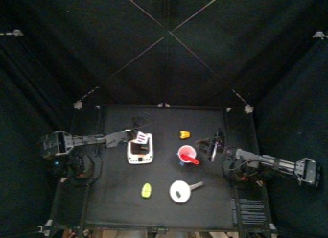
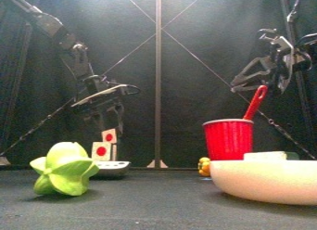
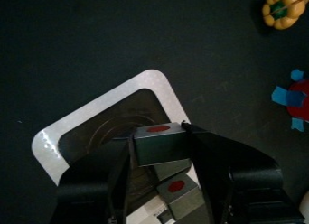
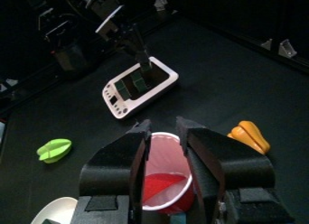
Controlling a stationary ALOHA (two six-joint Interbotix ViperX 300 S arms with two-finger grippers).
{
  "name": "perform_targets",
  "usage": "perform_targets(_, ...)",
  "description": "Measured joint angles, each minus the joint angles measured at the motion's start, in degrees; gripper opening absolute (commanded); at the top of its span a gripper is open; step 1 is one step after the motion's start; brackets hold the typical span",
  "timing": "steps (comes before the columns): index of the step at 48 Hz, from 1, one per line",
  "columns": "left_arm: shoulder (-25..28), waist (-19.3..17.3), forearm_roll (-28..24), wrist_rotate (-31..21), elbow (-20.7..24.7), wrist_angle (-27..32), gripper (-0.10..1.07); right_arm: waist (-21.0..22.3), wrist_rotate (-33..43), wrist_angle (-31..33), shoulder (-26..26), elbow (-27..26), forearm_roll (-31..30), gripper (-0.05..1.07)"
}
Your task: Place sushi piece in pan
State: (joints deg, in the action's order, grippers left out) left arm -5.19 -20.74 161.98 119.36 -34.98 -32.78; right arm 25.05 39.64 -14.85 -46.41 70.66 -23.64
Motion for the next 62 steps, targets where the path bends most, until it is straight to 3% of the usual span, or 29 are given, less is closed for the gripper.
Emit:
perform_targets(9,0.0,0.35,-0.09,0.09,-0.18,0.18,0.76,0.0,0.0,0.0,0.0,-0.09,-0.09,0.71)
perform_targets(16,-0.79,2.9,-0.53,0.26,0.09,0.97,0.76,0.09,0.0,0.0,0.0,-0.09,-0.09,0.71)
perform_targets(29,-1.85,11.25,-2.55,0.53,2.11,2.9,0.76,0.35,0.0,0.09,0.0,0.0,0.09,0.71)
perform_targets(37,-1.41,18.11,-5.45,0.35,3.08,7.65,0.76,0.26,-0.09,0.09,0.0,-0.09,0.0,0.71)
perform_targets(49,3.96,26.89,-6.68,0.26,6.06,17.05,0.76,0.35,-0.09,0.18,0.0,-0.09,0.09,0.71)
perform_targets(62,11.69,32.78,-8.53,0.18,13.18,19.51,0.76,0.35,0.0,0.18,0.0,-0.09,0.09,0.71)
